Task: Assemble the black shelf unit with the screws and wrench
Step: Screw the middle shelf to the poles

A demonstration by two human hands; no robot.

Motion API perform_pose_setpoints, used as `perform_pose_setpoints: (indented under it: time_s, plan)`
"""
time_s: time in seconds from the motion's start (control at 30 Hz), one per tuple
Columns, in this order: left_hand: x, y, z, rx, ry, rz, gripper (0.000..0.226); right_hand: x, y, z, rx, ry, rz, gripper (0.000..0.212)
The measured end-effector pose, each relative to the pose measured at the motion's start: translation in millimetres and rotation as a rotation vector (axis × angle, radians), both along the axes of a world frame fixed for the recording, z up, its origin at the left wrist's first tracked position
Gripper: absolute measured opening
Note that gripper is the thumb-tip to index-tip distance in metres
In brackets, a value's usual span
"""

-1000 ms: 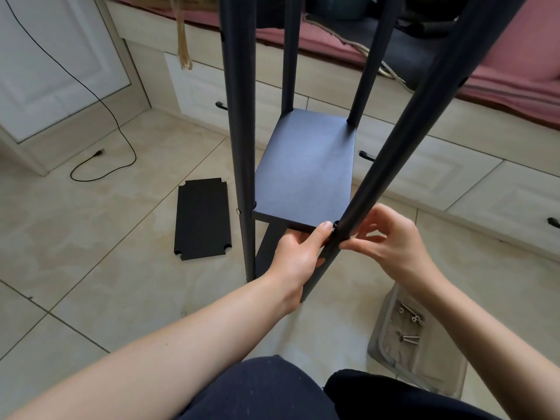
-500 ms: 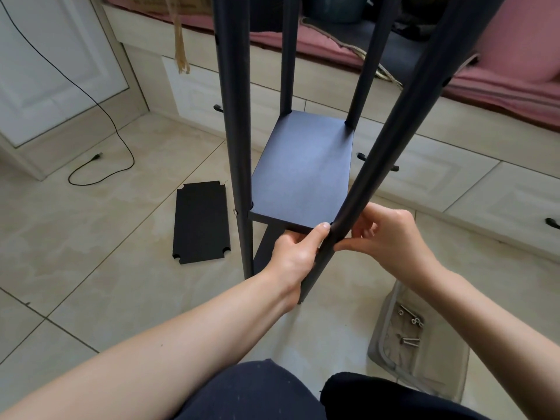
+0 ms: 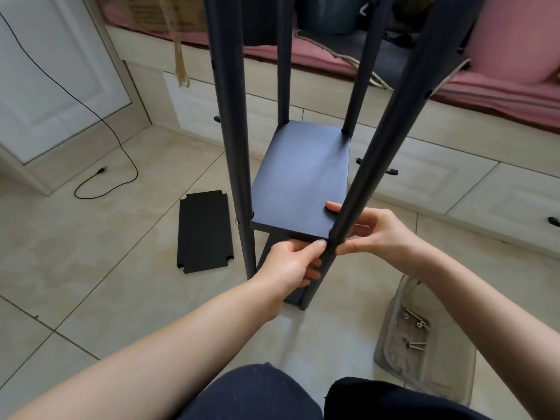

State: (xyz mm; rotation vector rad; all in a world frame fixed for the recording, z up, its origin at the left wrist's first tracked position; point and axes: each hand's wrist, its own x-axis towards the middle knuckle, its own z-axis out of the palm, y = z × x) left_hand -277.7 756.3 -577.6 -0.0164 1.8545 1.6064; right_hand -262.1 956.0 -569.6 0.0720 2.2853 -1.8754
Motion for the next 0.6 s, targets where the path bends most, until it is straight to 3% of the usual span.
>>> perform_pose_setpoints:
  time_s: [0.07, 0.17, 0.23, 0.27, 0.33, 0.4, 0.6]
  plan:
    - [3, -10, 0, -0.207, 0.312, -0.049, 0.014, -2, 1, 1, 0.029, 0.000, -0.008, 0.067]
    - [6, -22, -1, -0.388, 1.094, -0.063, 0.003, -1, 3, 3, 0.100, -0.008, -0.001, 0.067]
    - [0, -21, -2, -0.461, 1.456, -0.101, 0.028, -1, 3, 3, 0.116, -0.017, -0.007, 0.065]
    - [-5, -18, -4, -0.519, 1.500, -0.162, 0.046, -1, 1, 4, 0.123, -0.021, -0.012, 0.064]
    - [-12, -8, -6, -0.688, 1.410, -0.360, 0.085, -1, 0, 6, 0.135, -0.024, -0.017, 0.062]
    - [-15, 1, -11, -0.813, 1.306, -0.462, 0.101, 0, -1, 7, 0.142, -0.018, -0.003, 0.058]
    - [-12, 13, -22, -0.732, 1.423, -0.186, 0.079, -1, 0, 1, 0.103, 0.018, 0.020, 0.058]
